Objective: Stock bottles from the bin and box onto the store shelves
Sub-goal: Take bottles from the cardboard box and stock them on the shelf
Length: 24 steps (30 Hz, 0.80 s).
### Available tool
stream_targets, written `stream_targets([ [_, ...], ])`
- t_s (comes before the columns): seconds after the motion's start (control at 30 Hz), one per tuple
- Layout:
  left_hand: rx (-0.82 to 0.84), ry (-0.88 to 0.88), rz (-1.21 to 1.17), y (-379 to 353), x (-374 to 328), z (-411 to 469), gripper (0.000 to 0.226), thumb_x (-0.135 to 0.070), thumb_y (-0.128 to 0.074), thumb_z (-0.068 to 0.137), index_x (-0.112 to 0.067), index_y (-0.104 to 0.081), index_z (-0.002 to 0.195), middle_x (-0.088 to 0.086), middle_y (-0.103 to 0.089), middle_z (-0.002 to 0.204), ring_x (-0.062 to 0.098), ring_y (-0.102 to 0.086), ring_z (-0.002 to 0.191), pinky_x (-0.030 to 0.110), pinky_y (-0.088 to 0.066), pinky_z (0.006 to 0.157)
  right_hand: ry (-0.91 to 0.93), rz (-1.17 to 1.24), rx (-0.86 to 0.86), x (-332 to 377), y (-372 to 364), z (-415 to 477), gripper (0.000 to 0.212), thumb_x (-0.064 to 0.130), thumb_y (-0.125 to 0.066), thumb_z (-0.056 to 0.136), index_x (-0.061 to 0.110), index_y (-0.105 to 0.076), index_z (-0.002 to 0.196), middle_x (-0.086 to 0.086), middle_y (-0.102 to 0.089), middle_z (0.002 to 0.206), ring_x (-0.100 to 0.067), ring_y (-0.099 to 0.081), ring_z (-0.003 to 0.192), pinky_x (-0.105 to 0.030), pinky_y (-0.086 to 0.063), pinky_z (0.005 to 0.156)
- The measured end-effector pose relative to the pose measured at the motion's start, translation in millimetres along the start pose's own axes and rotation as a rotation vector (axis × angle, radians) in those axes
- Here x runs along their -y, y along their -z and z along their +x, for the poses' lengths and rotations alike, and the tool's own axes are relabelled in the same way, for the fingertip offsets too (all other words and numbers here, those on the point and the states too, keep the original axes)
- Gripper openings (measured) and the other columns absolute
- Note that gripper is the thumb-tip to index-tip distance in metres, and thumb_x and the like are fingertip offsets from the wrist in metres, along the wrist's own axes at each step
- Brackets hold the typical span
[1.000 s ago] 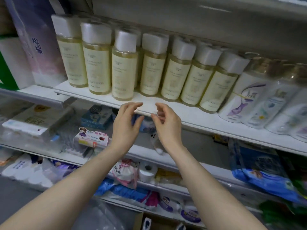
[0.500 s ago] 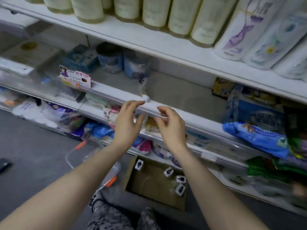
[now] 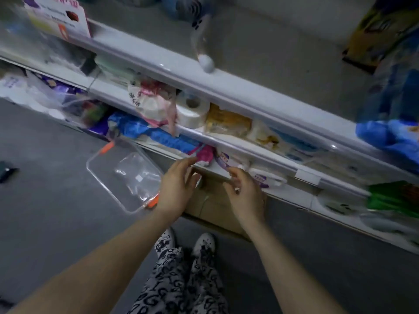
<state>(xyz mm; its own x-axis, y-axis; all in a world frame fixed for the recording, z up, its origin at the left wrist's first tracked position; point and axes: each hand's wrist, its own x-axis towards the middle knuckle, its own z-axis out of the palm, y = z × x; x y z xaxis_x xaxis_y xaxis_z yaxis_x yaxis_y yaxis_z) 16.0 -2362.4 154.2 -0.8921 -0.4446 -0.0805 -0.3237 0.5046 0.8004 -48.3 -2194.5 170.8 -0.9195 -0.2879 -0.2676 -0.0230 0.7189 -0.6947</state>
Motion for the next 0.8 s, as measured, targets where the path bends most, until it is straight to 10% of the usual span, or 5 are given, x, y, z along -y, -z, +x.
stream_targets([
  [0.8,0.211,0.328,0.014,-190.9,294.6,25.0,0.05,-0.019,-0.069,0.085,-0.022,-0.055,0.133,0.0,-0.062,0.127,0.021,-0.059,0.116,0.044,-0.051,0.096,-0.153,-0.118,0.3,-209.8,-242.2,115.7,0.051,0.009,-0.067,0.091,0.027,-0.053,0.137,0.0,-0.06,0.134,-0.018,-0.056,0.123,-0.043,-0.049,0.103],
])
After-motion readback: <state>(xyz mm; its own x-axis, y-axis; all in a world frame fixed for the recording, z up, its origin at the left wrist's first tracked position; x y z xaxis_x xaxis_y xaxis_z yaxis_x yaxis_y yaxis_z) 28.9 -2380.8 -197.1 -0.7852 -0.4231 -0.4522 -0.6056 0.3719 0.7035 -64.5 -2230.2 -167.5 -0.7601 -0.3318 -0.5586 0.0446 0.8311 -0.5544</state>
